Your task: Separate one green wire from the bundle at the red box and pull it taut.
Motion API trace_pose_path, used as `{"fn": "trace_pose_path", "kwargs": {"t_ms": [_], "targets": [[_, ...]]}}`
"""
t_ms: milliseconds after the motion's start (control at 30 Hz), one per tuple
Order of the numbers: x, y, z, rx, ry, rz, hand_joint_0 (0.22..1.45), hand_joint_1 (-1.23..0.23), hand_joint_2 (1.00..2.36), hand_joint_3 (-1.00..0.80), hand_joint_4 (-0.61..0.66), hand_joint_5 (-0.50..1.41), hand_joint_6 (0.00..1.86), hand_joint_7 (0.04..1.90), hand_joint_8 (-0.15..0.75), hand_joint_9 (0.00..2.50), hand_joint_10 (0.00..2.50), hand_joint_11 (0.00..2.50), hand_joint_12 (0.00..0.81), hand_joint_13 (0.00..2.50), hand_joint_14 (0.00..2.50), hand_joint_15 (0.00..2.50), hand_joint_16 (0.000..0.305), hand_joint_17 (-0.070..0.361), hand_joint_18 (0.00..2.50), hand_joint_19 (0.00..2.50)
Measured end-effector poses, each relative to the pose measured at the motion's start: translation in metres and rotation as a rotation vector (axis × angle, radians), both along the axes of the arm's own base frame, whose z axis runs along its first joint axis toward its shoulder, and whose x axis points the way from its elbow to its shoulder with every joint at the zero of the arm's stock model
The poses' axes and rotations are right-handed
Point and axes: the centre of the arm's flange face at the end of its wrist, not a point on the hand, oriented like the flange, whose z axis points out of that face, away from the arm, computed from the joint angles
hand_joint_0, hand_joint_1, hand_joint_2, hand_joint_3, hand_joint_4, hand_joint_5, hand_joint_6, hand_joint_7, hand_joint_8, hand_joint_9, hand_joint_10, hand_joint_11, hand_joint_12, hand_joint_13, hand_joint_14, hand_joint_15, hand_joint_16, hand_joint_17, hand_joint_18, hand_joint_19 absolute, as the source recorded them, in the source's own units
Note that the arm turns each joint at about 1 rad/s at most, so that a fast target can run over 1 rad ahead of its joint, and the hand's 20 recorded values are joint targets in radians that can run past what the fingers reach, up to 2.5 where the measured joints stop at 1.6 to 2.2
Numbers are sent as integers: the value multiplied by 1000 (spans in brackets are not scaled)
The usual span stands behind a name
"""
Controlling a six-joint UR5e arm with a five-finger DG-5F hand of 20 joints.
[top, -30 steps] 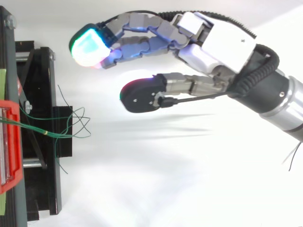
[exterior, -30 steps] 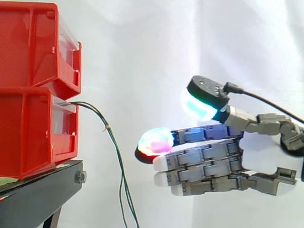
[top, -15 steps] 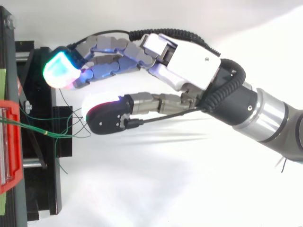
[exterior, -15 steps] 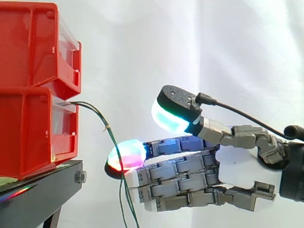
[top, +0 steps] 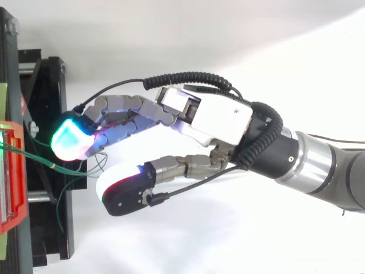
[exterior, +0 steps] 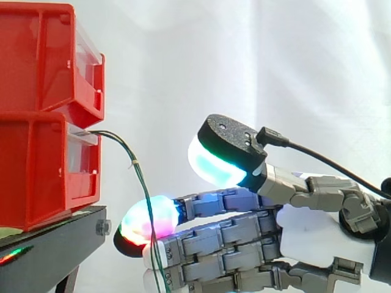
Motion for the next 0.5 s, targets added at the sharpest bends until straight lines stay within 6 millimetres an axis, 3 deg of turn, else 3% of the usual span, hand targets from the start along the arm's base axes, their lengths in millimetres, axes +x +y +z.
{"fn": "trace_pose_path", "kwargs": {"t_ms": [200, 500], "targets": [[6, 5, 9, -3, -23, 24, 587, -554, 1000, -500, 413, -102, 504, 1035, 352, 816, 6, 226, 410, 692, 5, 176, 46, 103, 524, 275], [17, 16, 26, -48, -53, 89, 593, -553, 1000, -500, 411, -89, 504, 1069, 353, 840, 6, 217, 411, 706, 5, 180, 46, 103, 543, 284]]}}
